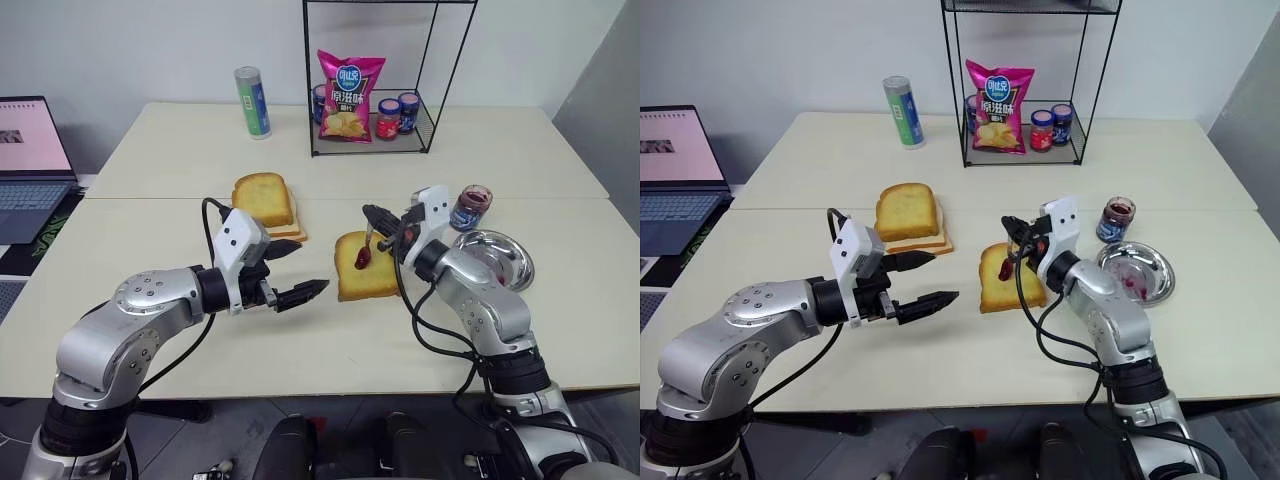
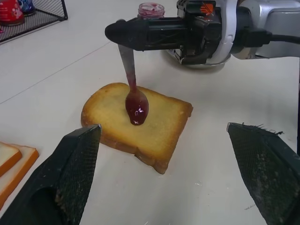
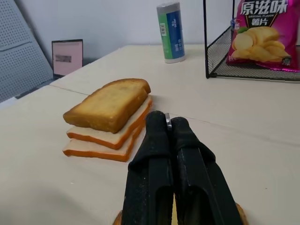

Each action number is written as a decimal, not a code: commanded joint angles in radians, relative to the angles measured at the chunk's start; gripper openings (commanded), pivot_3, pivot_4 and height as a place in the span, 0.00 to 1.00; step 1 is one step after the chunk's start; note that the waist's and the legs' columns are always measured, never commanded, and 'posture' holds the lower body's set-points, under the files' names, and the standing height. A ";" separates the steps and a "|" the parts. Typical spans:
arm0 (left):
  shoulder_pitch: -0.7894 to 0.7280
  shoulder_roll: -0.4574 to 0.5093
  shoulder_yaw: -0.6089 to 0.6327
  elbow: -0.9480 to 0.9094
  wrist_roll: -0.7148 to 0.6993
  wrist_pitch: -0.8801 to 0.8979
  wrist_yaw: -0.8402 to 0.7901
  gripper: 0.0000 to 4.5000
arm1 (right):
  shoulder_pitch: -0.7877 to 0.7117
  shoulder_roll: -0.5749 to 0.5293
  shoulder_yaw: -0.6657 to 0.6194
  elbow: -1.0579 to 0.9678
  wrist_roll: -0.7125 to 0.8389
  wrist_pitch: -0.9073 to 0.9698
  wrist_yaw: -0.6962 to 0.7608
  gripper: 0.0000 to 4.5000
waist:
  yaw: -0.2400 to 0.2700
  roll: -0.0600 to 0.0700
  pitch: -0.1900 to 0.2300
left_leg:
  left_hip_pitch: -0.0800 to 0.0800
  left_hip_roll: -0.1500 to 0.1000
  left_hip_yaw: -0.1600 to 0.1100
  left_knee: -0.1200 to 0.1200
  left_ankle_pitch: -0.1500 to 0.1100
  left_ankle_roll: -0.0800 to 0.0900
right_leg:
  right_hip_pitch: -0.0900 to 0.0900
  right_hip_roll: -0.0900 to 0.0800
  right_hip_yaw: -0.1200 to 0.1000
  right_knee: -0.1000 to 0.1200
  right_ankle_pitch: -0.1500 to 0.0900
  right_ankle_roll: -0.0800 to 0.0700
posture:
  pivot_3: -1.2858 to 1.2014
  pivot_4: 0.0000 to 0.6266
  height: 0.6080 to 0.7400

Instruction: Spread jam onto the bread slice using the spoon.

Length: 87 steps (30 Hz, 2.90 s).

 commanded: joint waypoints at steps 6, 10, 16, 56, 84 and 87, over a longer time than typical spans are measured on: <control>-0.037 0.005 -0.015 0.017 0.013 -0.044 -0.024 1.00 | -0.054 -0.009 -0.116 -0.018 0.008 0.000 0.003 0.01 | 0.000 0.000 0.000 | 0.000 0.000 0.000 0.000 0.000 0.000 | 0.000 0.000 0.000 0.000 0.000 0.000 | 0.52 0.24 1.00; -0.042 0.010 -0.017 0.024 0.017 -0.051 -0.031 1.00 | -0.063 0.100 -0.284 -0.007 0.264 0.176 -0.088 0.01 | 0.000 0.000 0.000 | 0.000 0.001 0.000 -0.001 0.000 0.000 | 0.000 0.000 0.000 0.000 0.002 -0.003 | 0.52 0.24 1.00; -0.040 0.013 -0.014 0.019 0.016 -0.049 -0.031 1.00 | -0.035 0.204 -0.401 0.034 0.429 0.296 -0.192 0.01 | -0.001 0.000 0.000 | 0.000 0.002 0.000 0.000 0.000 -0.001 | 0.000 0.000 0.000 0.000 0.003 -0.005 | 0.52 0.24 1.00; -0.054 -0.002 -0.031 0.032 0.039 -0.077 -0.031 1.00 | -0.053 0.289 -0.406 0.241 0.357 0.151 -0.180 0.01 | -0.003 0.001 0.000 | 0.001 0.004 0.001 -0.001 0.000 -0.001 | 0.000 0.002 0.000 0.000 0.001 -0.003 | 0.52 0.24 1.00; -0.080 -0.011 -0.045 0.066 0.050 -0.095 -0.048 1.00 | 0.019 0.250 -0.456 0.025 0.536 0.323 -0.276 0.01 | -0.003 0.001 0.000 | 0.001 0.006 0.001 -0.001 -0.001 -0.001 | -0.001 0.003 0.000 0.000 0.000 -0.004 | 0.52 0.24 1.00; -0.080 -0.012 -0.044 0.061 0.048 -0.092 -0.044 1.00 | 0.006 0.257 -0.409 0.127 0.445 0.261 -0.238 0.01 | -0.002 0.000 0.000 | 0.001 0.006 0.001 -0.001 -0.001 -0.002 | -0.001 0.003 0.000 -0.001 0.000 -0.004 | 0.52 0.24 1.00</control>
